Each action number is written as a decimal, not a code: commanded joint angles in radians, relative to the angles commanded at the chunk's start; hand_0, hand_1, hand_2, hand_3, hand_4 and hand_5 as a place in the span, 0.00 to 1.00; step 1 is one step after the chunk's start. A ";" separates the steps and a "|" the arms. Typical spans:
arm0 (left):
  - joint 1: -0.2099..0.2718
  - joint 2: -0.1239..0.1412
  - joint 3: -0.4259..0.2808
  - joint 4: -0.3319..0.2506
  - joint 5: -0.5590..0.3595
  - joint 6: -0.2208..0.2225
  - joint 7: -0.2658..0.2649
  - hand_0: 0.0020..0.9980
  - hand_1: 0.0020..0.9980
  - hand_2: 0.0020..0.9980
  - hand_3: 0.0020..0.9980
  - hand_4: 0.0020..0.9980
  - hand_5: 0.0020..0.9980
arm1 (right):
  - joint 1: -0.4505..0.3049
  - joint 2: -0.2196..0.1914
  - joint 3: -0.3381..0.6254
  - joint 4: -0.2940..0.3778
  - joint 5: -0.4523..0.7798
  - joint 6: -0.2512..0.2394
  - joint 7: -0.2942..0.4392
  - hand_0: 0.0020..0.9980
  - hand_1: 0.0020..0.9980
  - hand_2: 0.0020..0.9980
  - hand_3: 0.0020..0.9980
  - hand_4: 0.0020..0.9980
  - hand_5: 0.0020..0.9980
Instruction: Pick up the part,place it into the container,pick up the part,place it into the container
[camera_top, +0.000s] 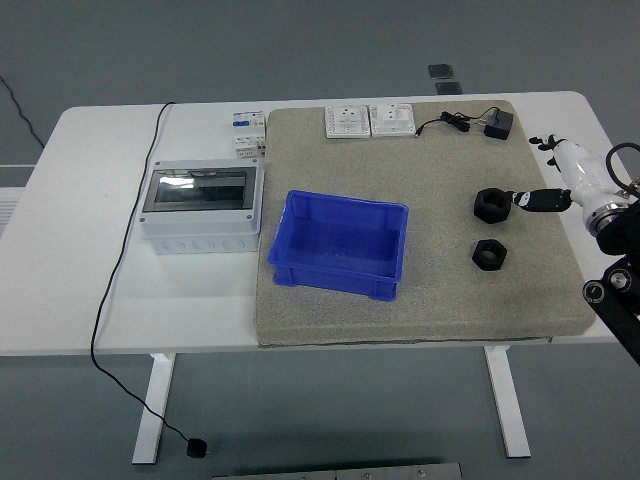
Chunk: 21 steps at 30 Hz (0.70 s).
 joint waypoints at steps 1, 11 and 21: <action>0.000 0.000 -0.001 0.000 0.002 0.000 0.000 0.72 0.60 0.73 0.56 0.57 0.47 | 0.009 0.000 -0.012 -0.010 -0.001 0.005 -0.004 0.70 0.73 0.84 0.84 0.90 0.31; -0.003 0.005 0.000 0.000 -0.002 0.003 0.000 0.72 0.60 0.73 0.56 0.57 0.47 | 0.105 -0.022 -0.164 -0.071 -0.037 0.074 -0.044 0.72 0.74 0.85 0.85 0.90 0.30; -0.006 0.007 -0.004 0.000 0.008 0.002 0.002 0.72 0.60 0.73 0.56 0.57 0.47 | 0.208 0.005 -0.274 -0.212 -0.014 0.085 -0.040 0.72 0.75 0.85 0.85 0.90 0.29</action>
